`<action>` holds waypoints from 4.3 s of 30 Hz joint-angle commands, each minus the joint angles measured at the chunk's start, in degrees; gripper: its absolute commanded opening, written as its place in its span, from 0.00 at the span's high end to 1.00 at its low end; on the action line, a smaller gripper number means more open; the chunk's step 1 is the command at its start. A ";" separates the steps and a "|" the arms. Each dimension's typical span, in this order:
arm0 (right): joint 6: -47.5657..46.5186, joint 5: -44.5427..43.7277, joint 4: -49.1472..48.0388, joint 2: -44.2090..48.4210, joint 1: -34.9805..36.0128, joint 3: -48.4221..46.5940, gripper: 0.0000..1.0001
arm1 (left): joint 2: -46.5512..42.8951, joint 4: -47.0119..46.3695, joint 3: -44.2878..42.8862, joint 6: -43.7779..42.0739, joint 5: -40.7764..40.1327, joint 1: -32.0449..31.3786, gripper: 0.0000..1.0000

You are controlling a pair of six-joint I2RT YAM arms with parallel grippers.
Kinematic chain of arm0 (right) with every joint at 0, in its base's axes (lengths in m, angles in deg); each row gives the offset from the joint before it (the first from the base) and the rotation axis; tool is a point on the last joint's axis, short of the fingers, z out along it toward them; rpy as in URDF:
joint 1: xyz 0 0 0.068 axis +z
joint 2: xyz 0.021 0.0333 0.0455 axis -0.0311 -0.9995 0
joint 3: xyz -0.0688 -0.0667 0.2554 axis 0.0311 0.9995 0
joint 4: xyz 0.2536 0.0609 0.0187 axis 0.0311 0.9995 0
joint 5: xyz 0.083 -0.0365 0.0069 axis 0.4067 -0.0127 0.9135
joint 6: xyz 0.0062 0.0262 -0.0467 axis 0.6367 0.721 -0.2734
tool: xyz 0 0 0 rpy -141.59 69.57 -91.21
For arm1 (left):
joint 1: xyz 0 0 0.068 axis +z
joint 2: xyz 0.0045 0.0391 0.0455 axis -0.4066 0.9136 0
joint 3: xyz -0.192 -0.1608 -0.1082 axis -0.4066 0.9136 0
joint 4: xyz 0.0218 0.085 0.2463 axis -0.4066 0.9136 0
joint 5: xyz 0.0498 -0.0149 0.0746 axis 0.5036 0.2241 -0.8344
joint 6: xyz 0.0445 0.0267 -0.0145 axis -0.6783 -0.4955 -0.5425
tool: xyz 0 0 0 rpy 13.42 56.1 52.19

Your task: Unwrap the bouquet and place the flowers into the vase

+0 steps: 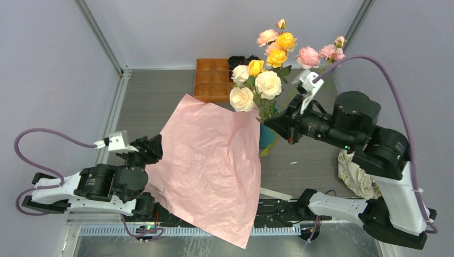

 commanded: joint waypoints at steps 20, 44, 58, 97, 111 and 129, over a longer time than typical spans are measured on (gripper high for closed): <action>-2.04 -21.74 -8.64 -10.34 34.74 -1.76 0.99 | -1.66 -2.00 0.17 1.89 -6.45 -0.12 0.48; -10.61 -87.58 -5.70 -2.41 37.73 -0.86 0.99 | -0.37 -1.56 -0.93 2.05 -7.24 -0.12 0.47; -48.51 -85.82 -53.04 0.51 37.38 10.24 0.99 | 0.40 -1.89 -1.21 2.24 -6.81 -0.12 0.48; -38.89 -58.34 -52.33 -16.40 -3.80 4.29 0.99 | -2.25 -0.41 0.13 2.68 -7.48 -0.12 0.48; -47.25 -60.51 -59.11 -17.09 -3.76 6.40 0.99 | -1.89 0.09 -0.49 2.77 -7.66 -0.12 0.48; -43.41 -59.59 -60.98 -13.71 -3.79 15.02 0.99 | -2.11 0.37 0.10 3.39 -7.97 -0.12 0.48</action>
